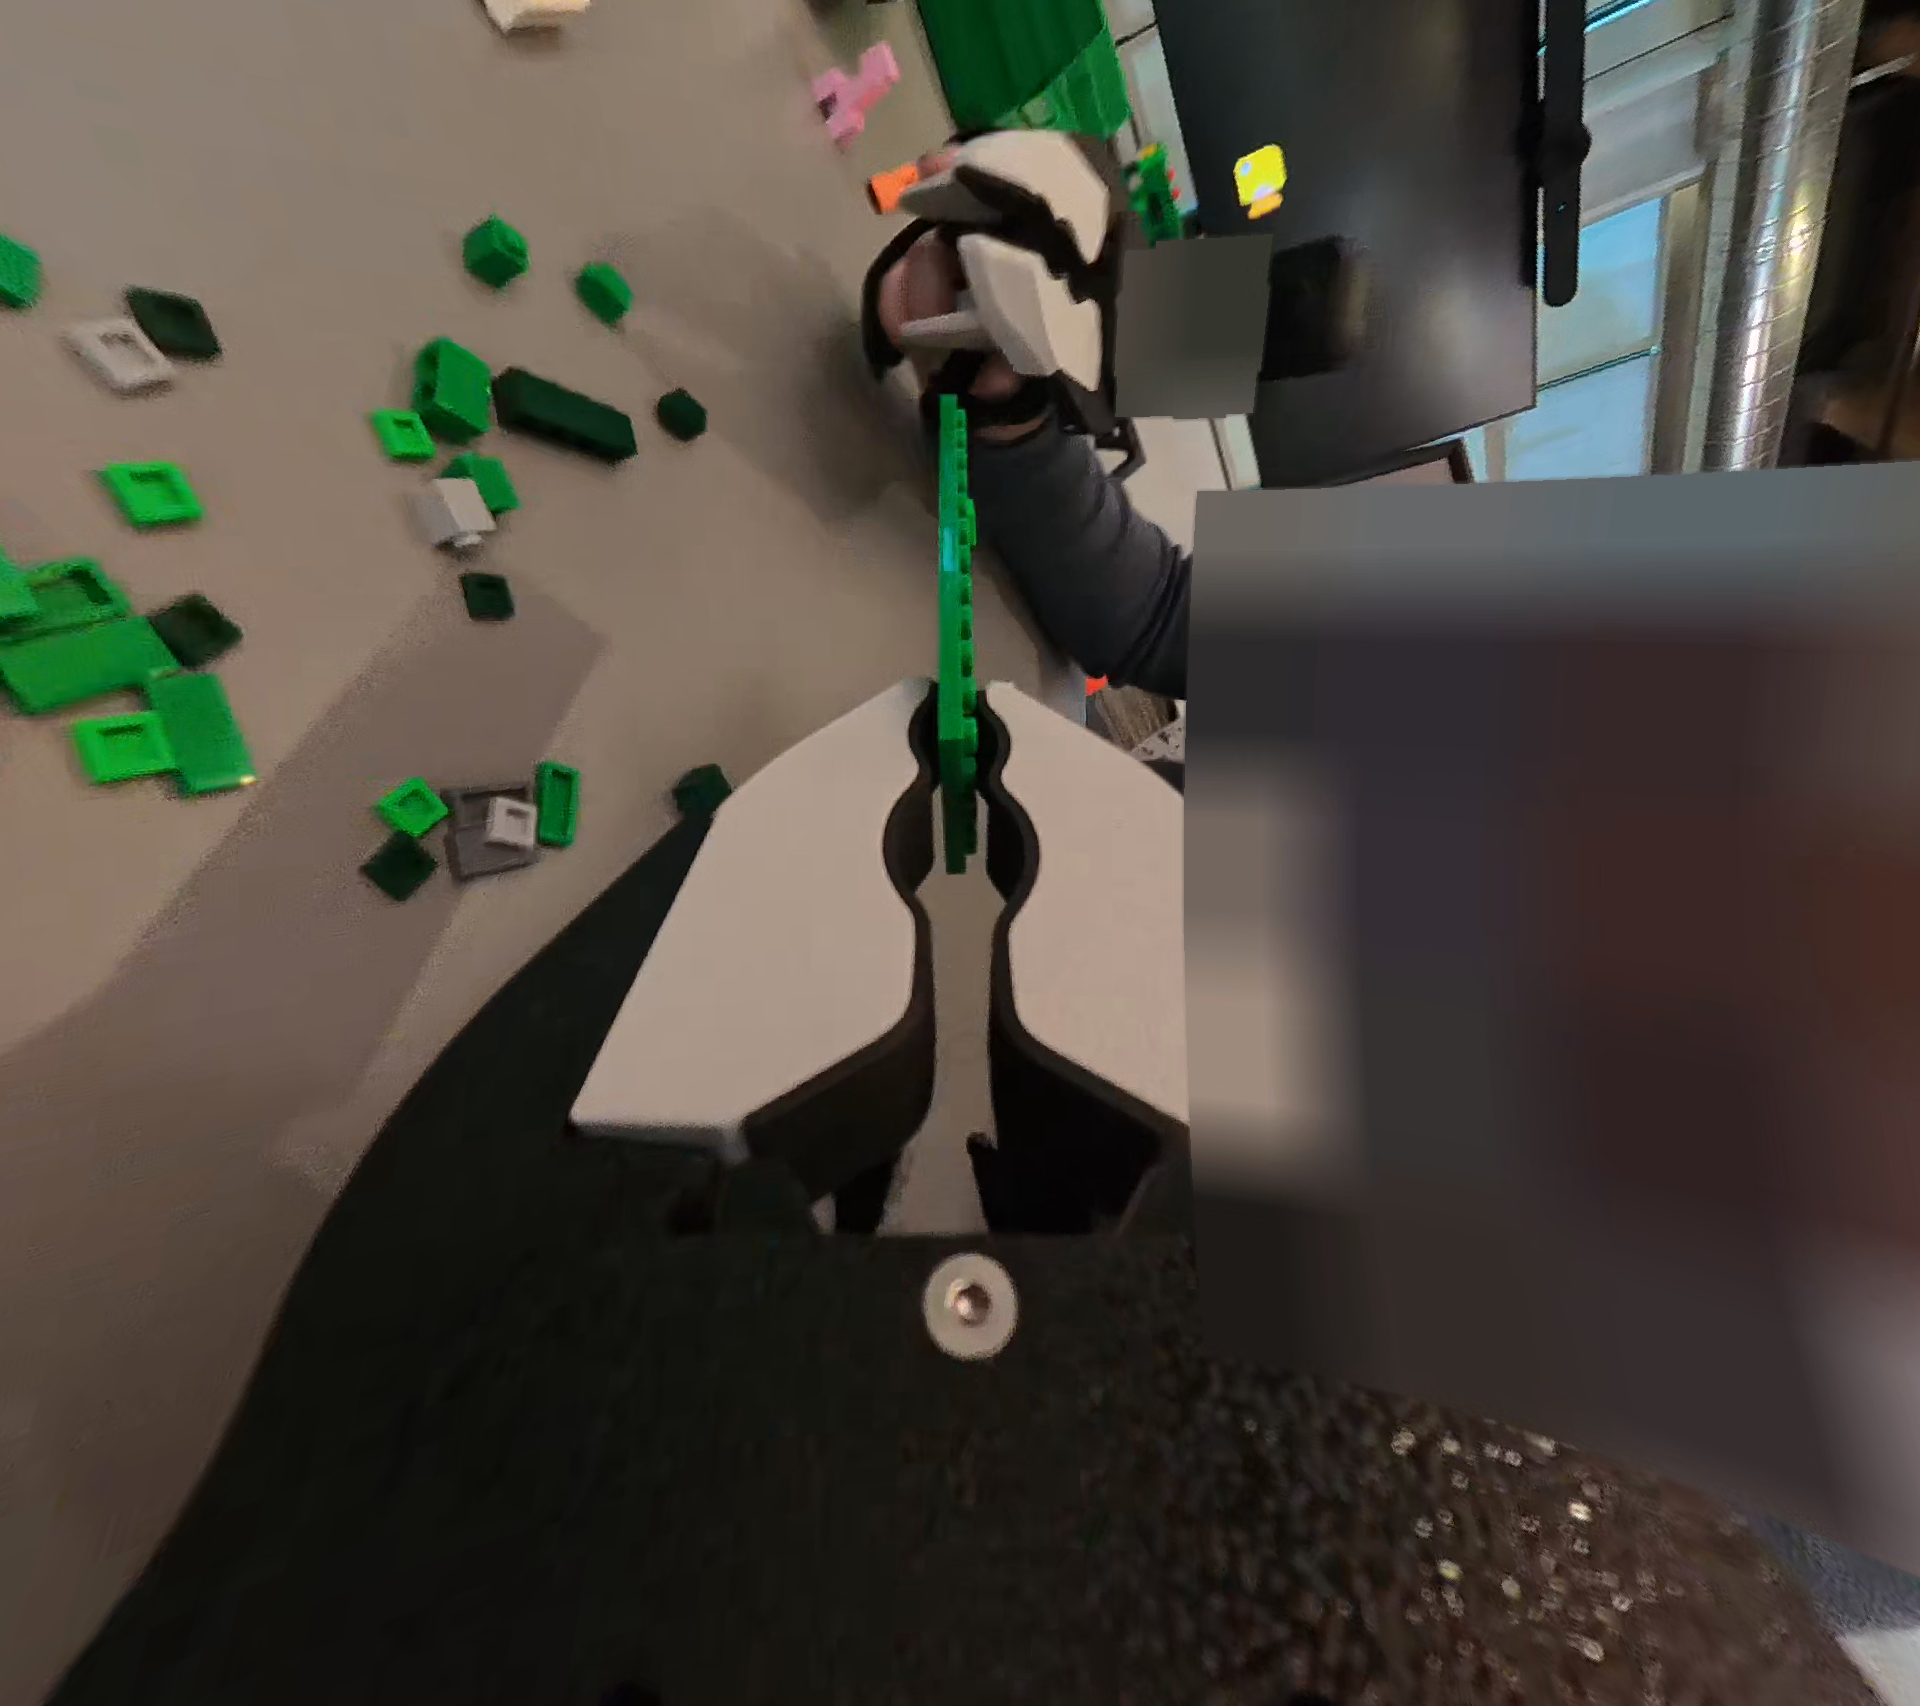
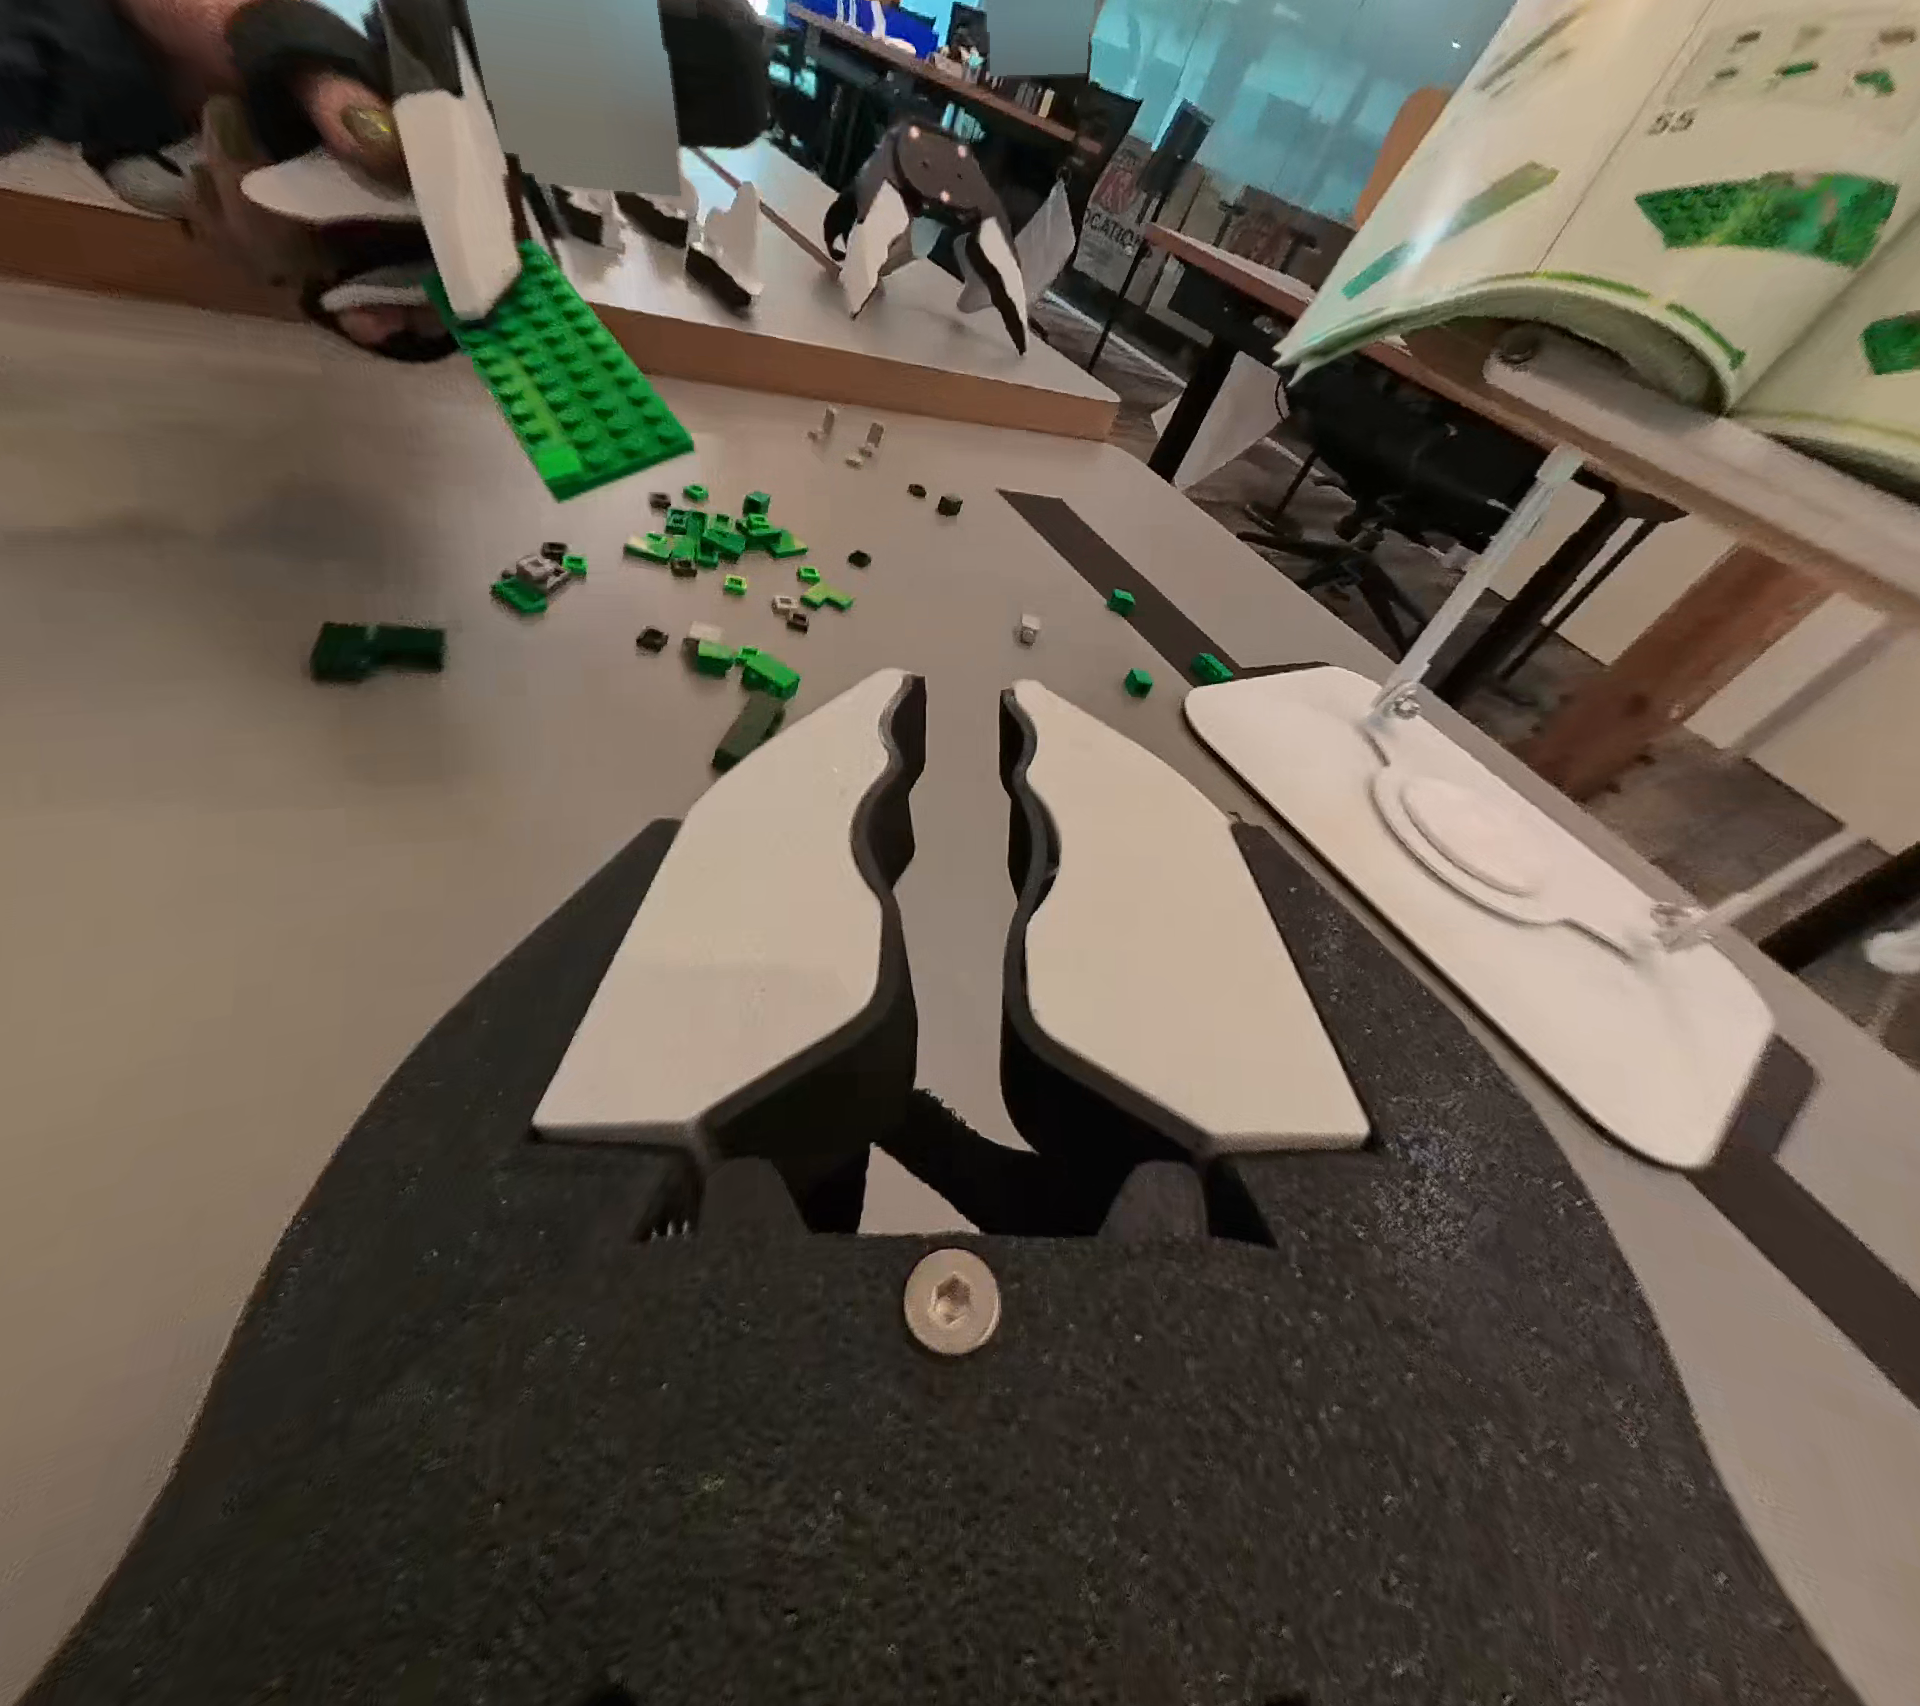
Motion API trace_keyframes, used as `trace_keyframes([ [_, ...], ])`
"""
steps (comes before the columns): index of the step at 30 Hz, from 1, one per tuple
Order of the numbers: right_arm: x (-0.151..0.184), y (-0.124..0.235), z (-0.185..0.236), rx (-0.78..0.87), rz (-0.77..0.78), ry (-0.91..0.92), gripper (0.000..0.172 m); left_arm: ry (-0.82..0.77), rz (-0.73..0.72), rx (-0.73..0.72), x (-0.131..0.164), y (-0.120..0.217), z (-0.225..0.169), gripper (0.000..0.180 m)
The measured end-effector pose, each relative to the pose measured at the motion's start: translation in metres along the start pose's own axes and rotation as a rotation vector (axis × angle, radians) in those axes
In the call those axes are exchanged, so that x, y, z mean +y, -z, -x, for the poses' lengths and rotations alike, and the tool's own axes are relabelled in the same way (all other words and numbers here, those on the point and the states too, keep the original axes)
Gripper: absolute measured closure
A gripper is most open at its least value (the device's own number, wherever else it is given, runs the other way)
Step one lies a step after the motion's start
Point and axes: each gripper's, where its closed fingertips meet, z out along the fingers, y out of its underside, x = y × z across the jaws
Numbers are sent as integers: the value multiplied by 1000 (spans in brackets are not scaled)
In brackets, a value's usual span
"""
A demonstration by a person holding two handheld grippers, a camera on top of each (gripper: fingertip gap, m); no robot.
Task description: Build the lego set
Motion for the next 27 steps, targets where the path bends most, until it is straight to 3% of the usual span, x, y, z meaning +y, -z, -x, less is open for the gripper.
trace_keyframes([
  [7,-4,-48,-3,-22,-55,-36,160,12,63,-34,1,17,14,176],
  [10,0,-58,6,-82,-12,14,159,15,47,8,5,24,14,176],
  [20,28,-63,37,-353,305,78,161,150,-9,-143,33,58,41,176],
  [27,22,-90,52,-520,365,108,155,166,-12,-109,44,65,43,176],
])
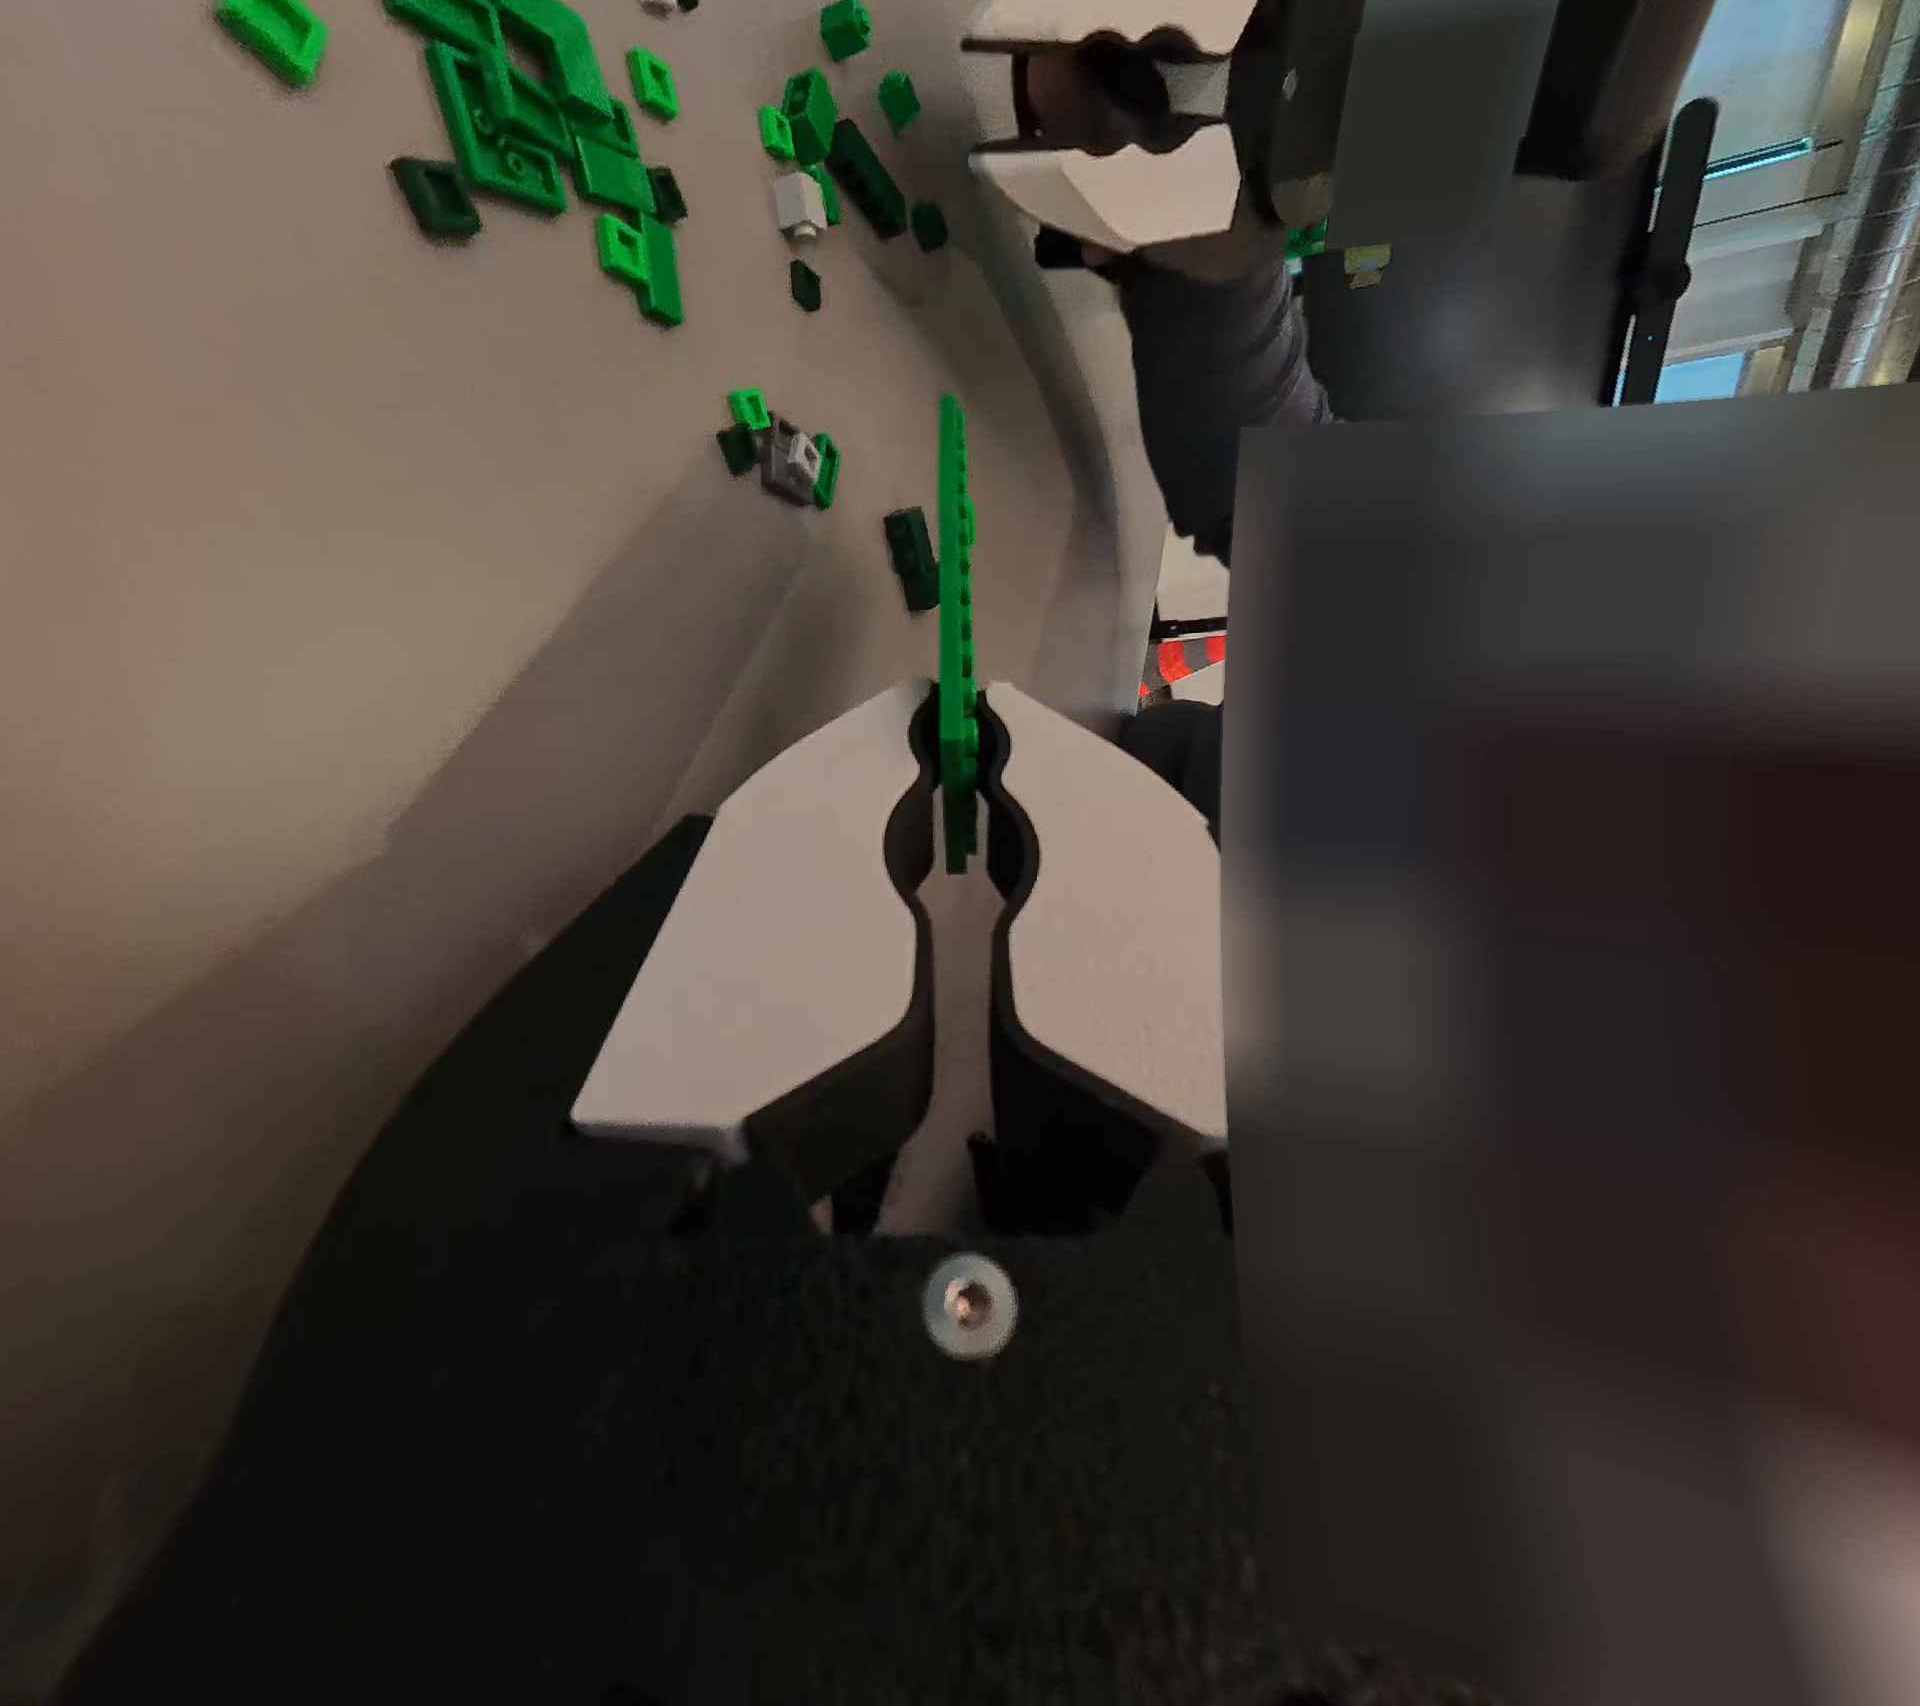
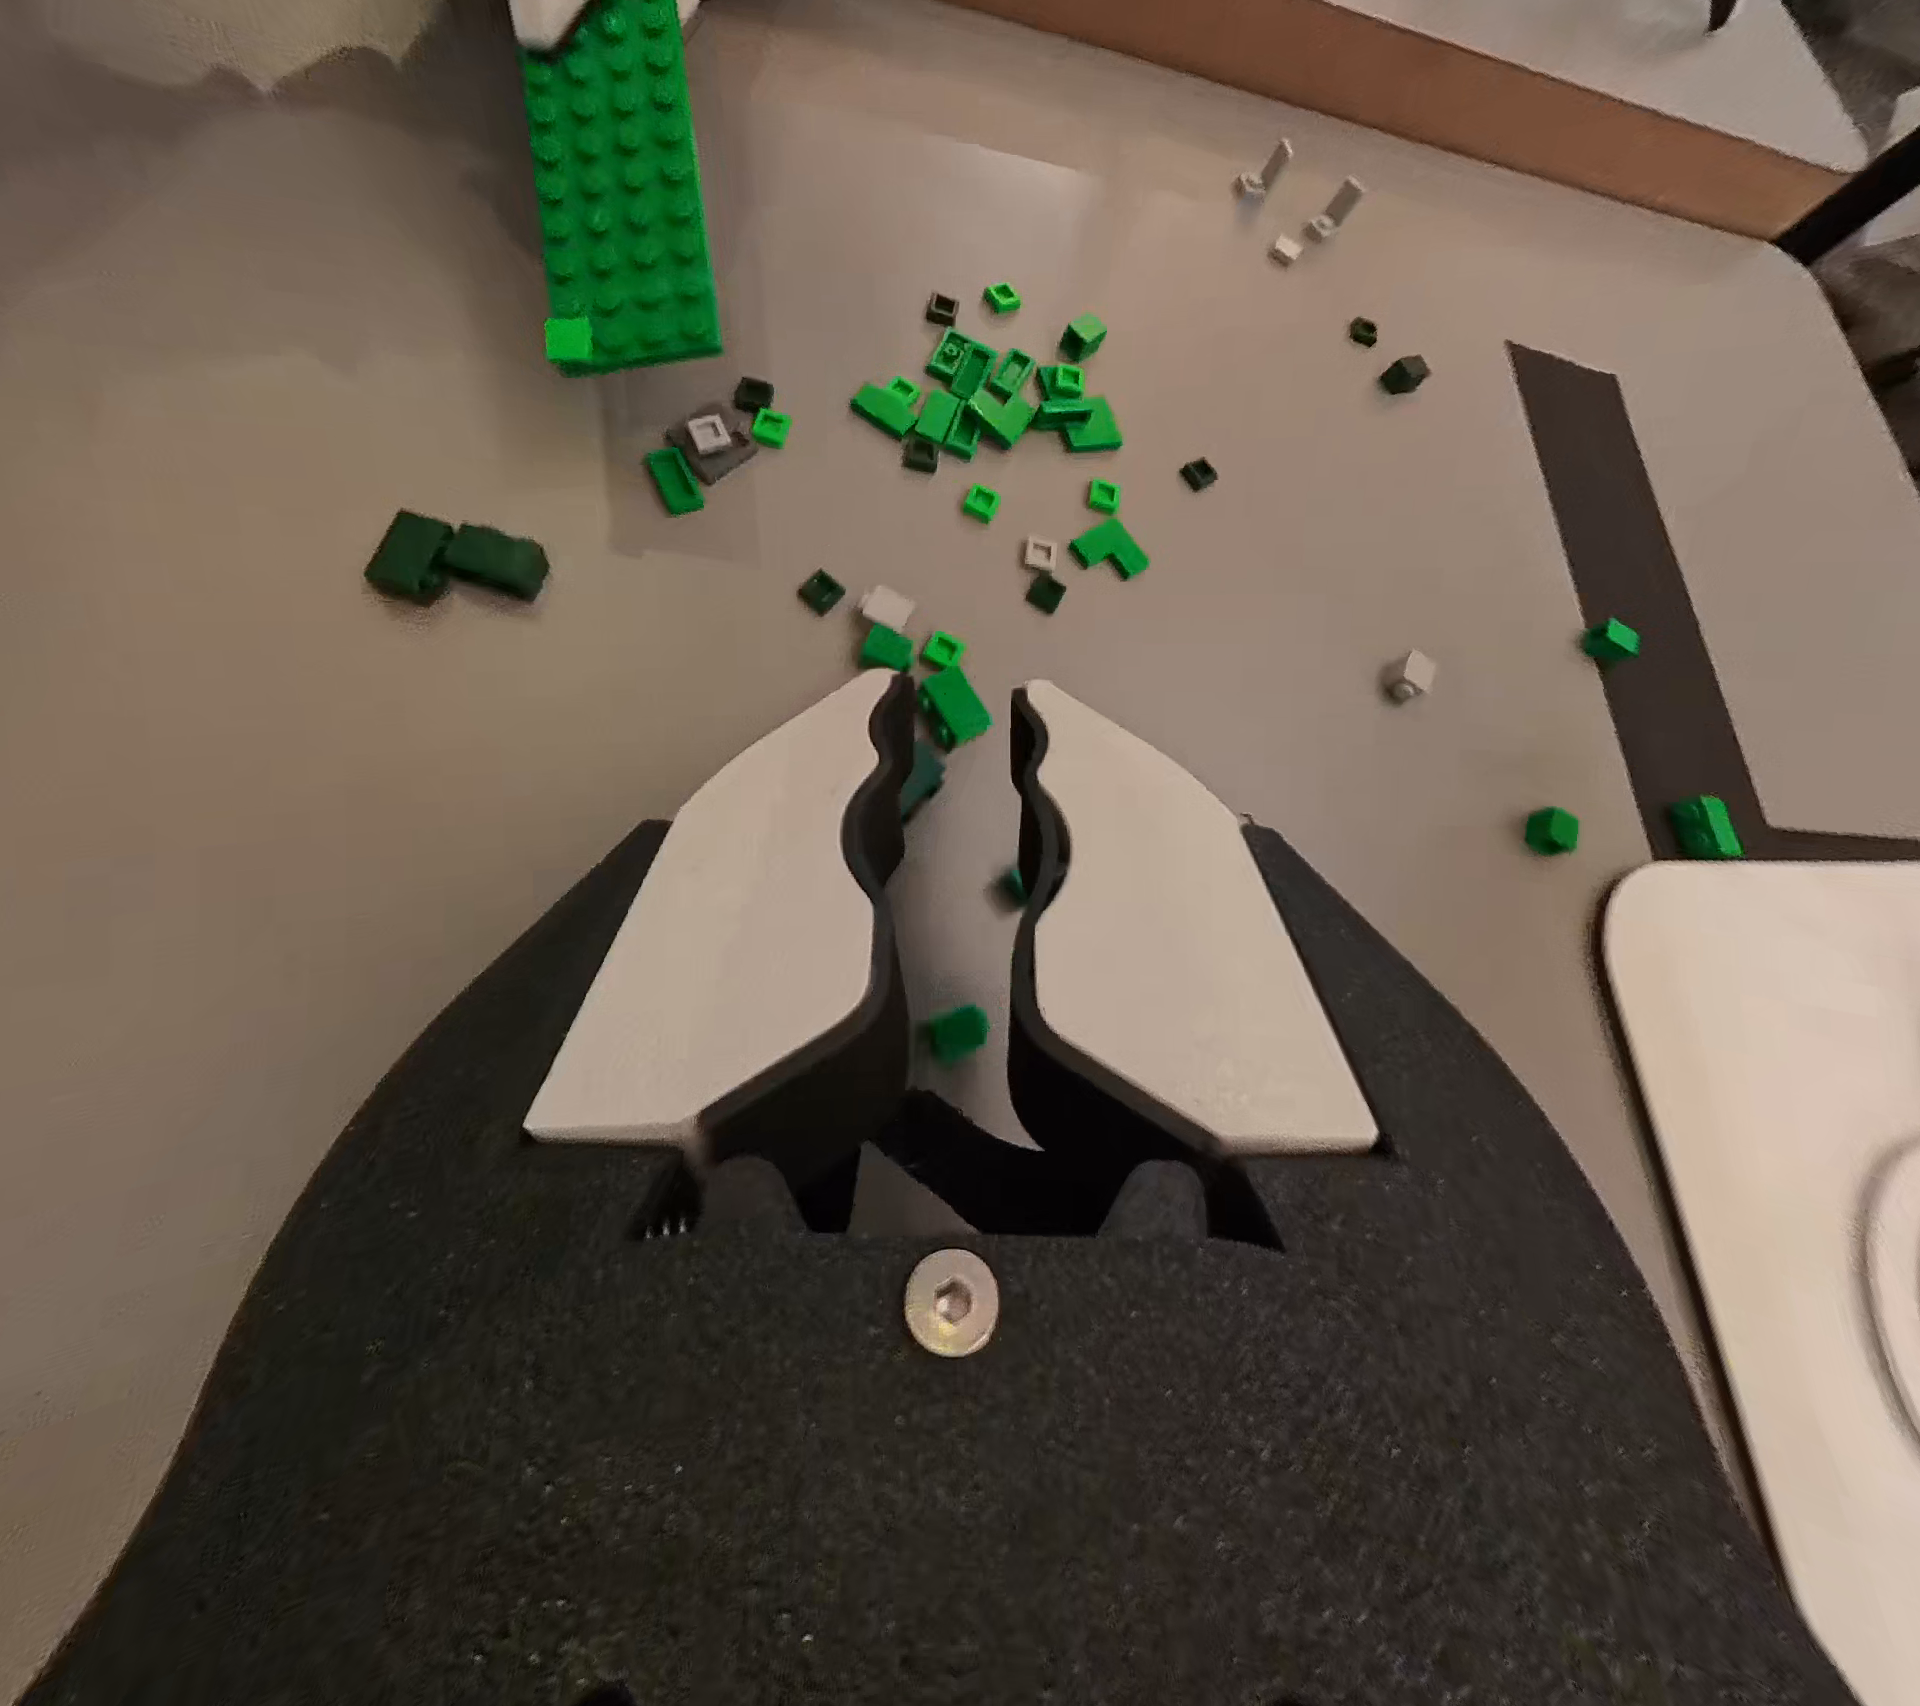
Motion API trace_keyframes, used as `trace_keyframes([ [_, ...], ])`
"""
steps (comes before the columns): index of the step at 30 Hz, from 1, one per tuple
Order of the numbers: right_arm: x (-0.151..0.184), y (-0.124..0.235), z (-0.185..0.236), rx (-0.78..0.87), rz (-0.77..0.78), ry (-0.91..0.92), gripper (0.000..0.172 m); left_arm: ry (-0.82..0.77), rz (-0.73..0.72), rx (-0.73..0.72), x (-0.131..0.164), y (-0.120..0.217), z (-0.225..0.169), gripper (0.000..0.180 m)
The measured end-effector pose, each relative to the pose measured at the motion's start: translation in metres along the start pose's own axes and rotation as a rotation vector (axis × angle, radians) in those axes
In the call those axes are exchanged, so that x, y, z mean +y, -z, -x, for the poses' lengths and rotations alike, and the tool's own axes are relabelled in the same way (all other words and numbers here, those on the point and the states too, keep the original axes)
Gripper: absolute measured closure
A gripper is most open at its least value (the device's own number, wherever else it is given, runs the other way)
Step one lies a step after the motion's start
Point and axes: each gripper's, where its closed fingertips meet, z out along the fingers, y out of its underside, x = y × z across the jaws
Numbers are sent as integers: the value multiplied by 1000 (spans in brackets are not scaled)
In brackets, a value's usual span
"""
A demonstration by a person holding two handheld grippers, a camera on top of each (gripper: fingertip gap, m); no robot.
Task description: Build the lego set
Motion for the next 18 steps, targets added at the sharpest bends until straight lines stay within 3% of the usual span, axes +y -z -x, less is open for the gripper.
trace_keyframes([
  [9,-1,-38,-48,-84,143,-86,164,-16,12,29,5,0,2,176],
  [13,-5,-39,-13,-367,172,-83,168,1,9,18,5,1,6,176],
  [18,-3,-36,-10,-343,210,86,164,-16,-1,34,5,3,3,176],
])
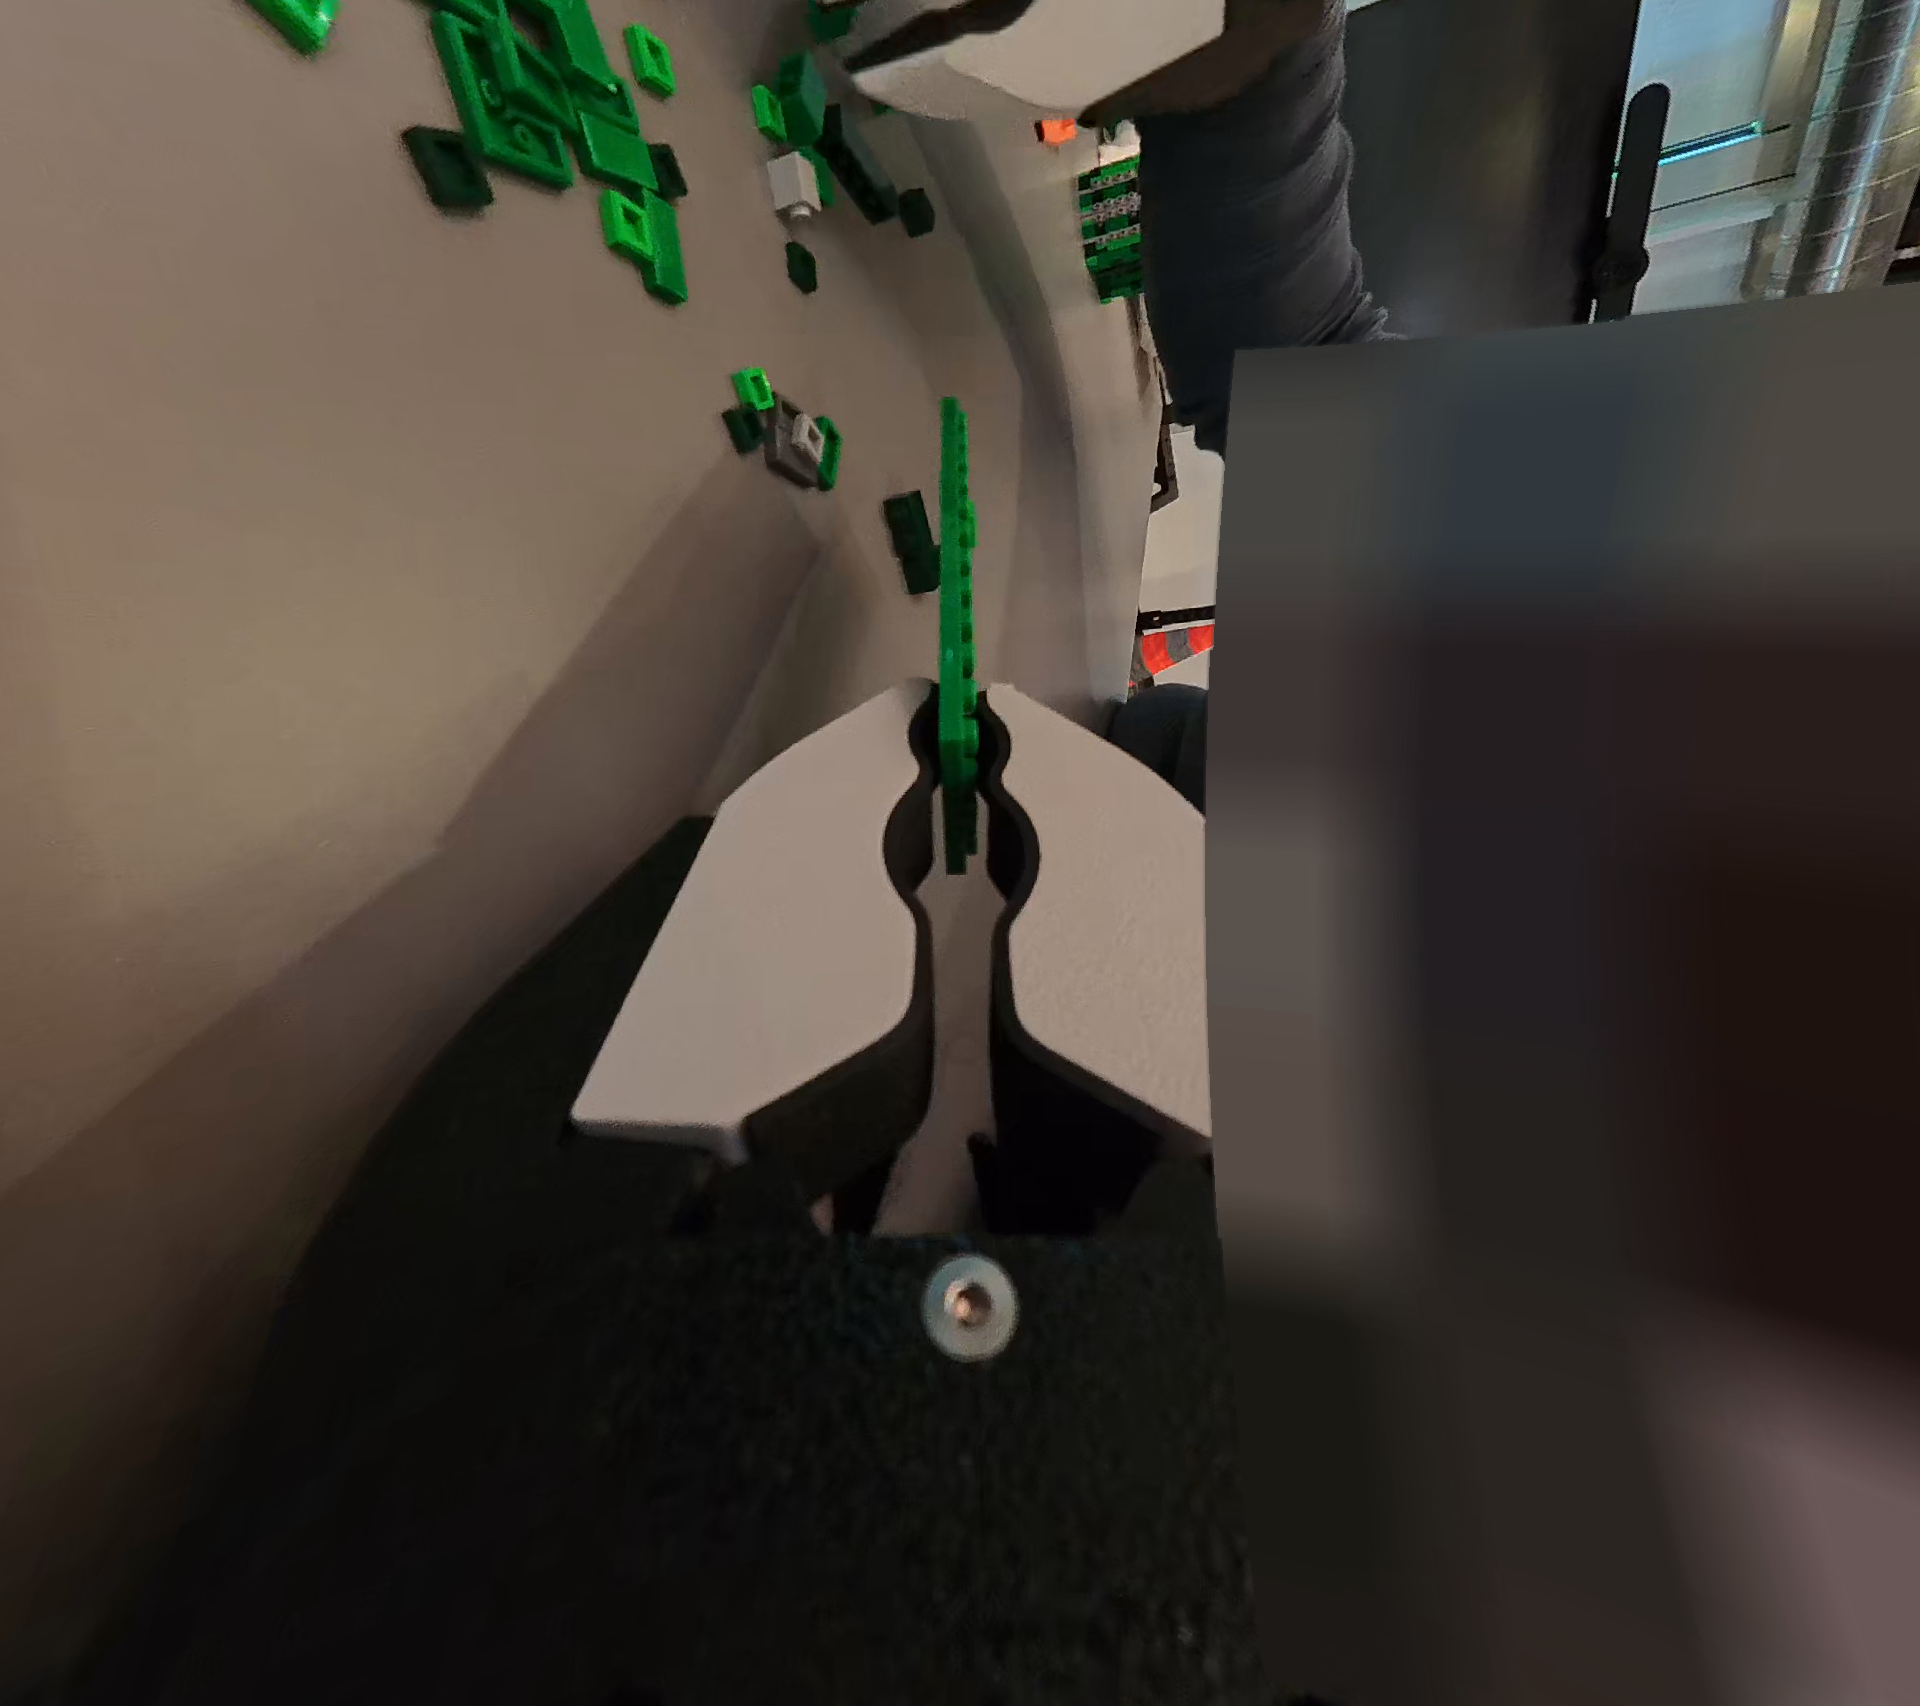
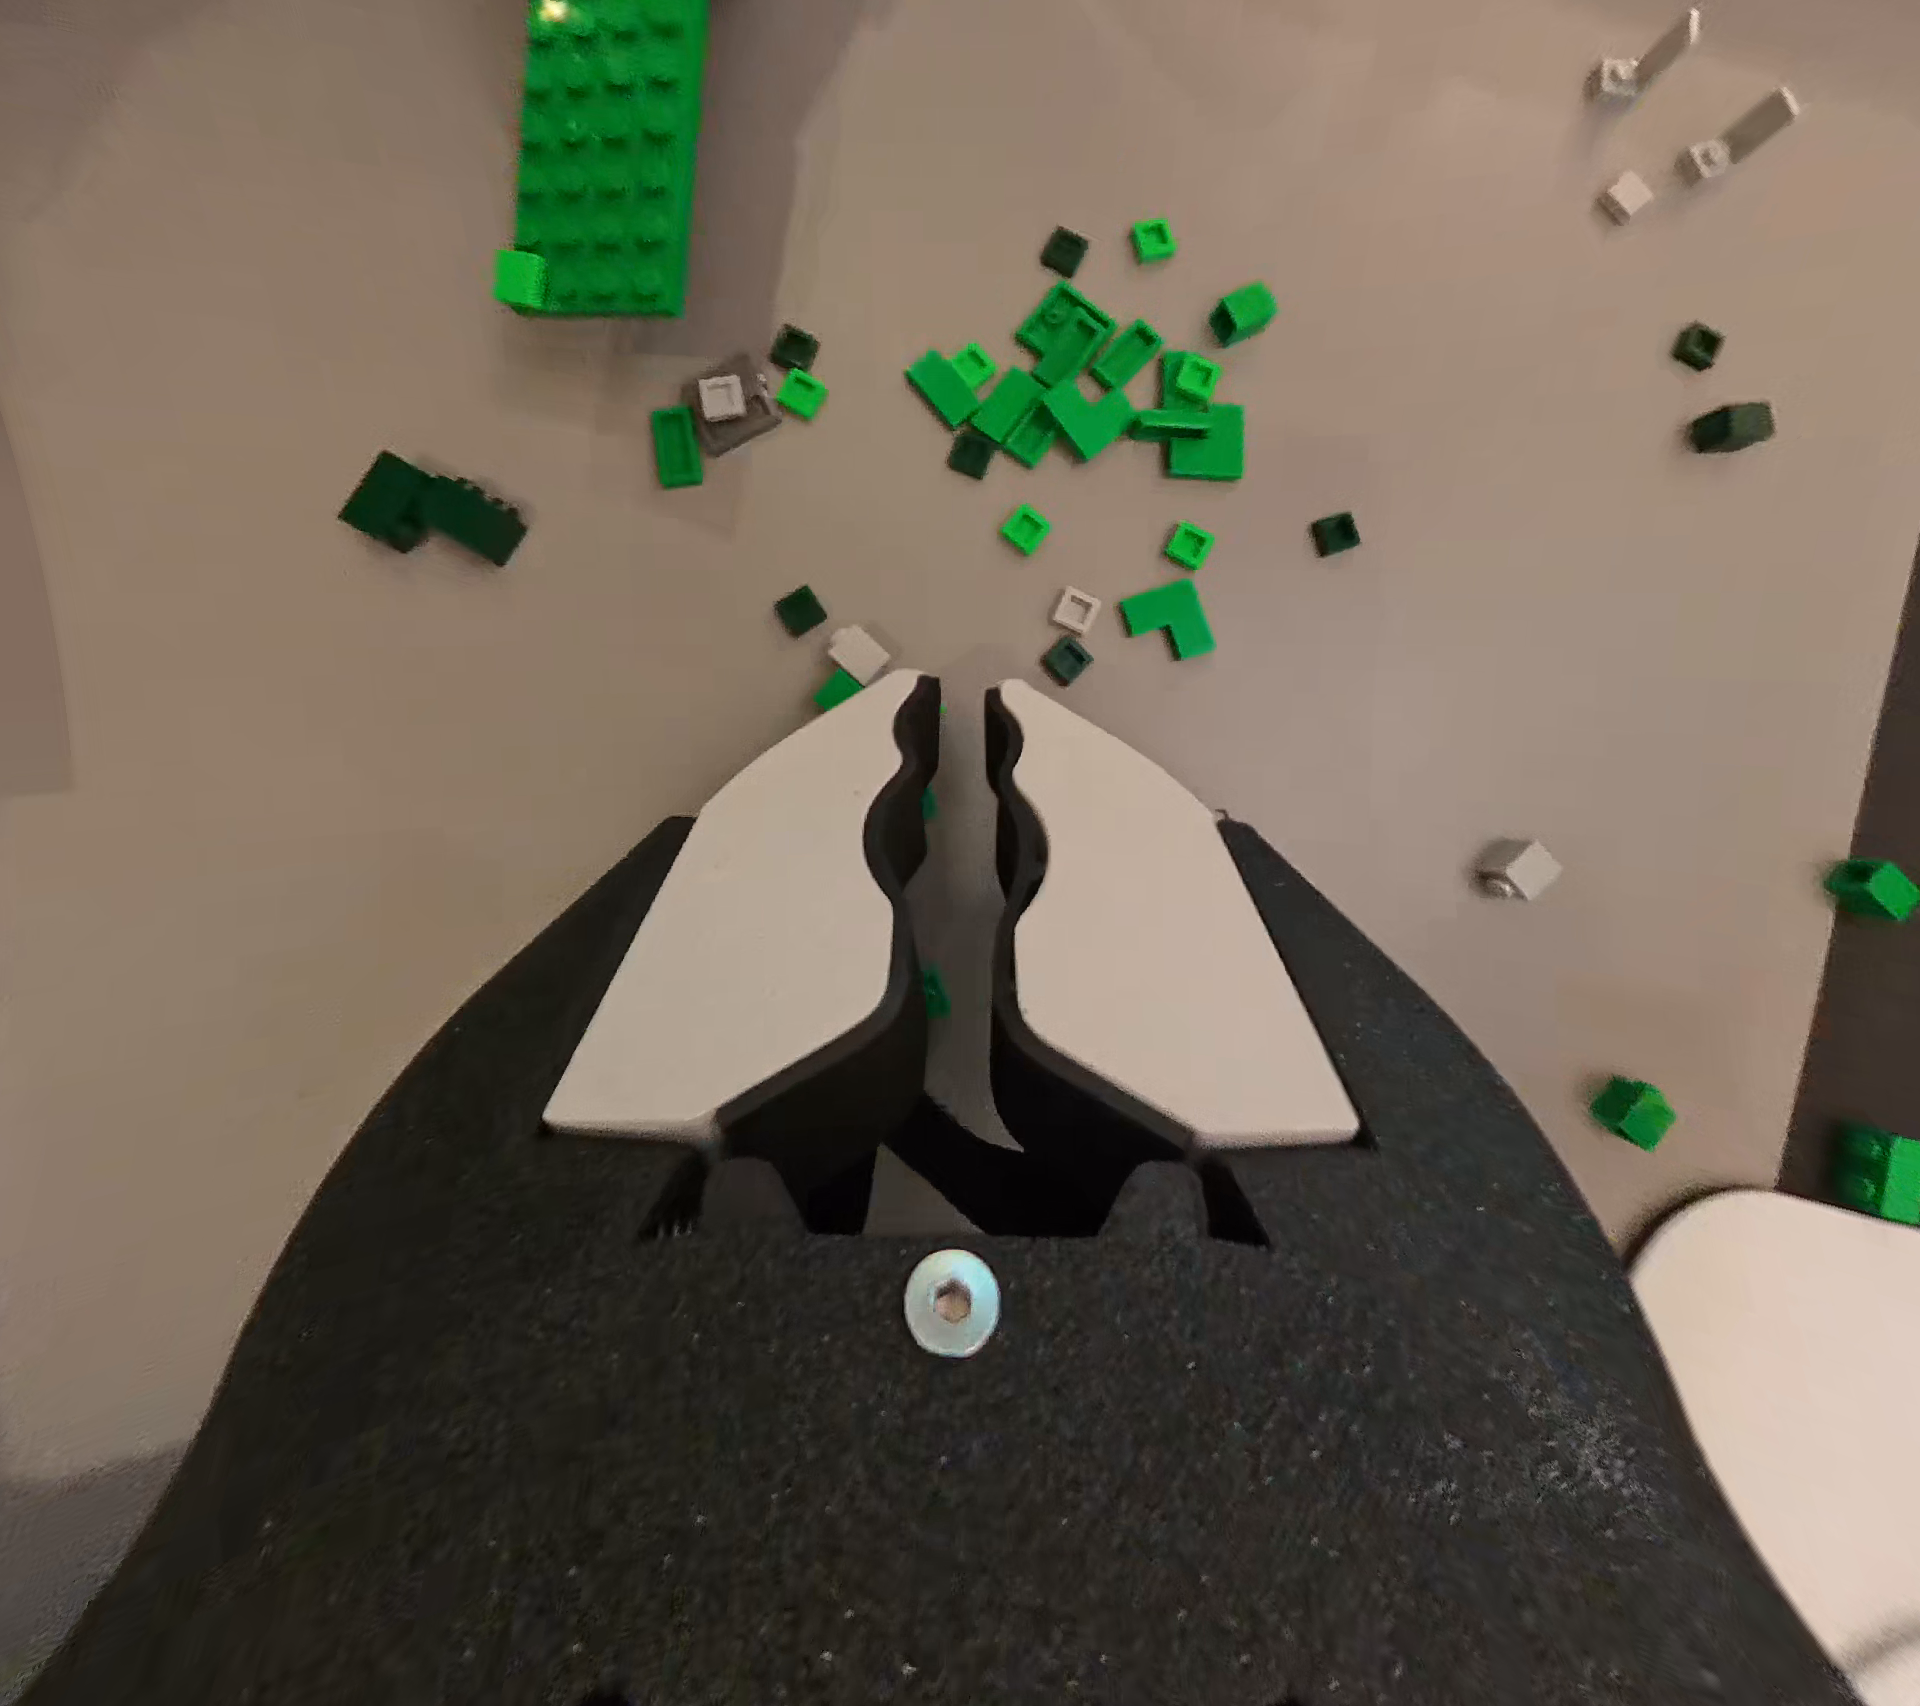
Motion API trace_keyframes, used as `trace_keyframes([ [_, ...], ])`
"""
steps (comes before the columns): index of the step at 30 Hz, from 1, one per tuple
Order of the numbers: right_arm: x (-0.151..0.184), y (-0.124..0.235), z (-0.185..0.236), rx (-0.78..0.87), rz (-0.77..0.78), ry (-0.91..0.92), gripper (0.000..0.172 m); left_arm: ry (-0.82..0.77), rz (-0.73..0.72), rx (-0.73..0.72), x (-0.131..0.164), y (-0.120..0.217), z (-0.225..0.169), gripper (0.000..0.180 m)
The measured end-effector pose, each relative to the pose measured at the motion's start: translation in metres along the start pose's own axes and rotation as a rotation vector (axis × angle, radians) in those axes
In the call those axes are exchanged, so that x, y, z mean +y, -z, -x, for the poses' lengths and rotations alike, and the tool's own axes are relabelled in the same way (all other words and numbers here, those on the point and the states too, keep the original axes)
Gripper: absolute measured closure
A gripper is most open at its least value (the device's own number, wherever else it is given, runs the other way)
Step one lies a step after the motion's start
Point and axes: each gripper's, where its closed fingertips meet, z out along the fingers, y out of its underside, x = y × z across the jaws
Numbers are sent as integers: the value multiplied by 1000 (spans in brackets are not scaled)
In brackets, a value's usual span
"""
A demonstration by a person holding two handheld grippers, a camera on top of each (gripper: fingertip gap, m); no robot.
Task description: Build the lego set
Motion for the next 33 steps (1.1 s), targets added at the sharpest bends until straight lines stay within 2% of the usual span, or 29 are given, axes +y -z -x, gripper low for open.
trace_keyframes([
  [3,13,7,-35,194,90,-44,161,3,-2,-2,0,1,1,176],
  [5,17,13,-54,264,85,-89,162,-3,-4,2,0,1,0,176],
  [8,8,10,-49,145,28,-128,164,-5,-14,4,0,3,-1,176],
  [11,-3,-3,-26,21,32,4,161,-8,-23,8,1,5,-2,176],
  [14,-4,-15,-26,46,109,77,158,-11,-24,8,1,5,-2,176],
  [22,2,-25,-23,-9,194,25,163,-12,-27,9,0,5,-2,176],
  [27,-1,-26,-21,13,204,81,165,-15,-25,11,1,6,-2,176],
  [33,-10,-10,-11,64,116,130,172,-21,-36,10,0,7,-2,176],
])
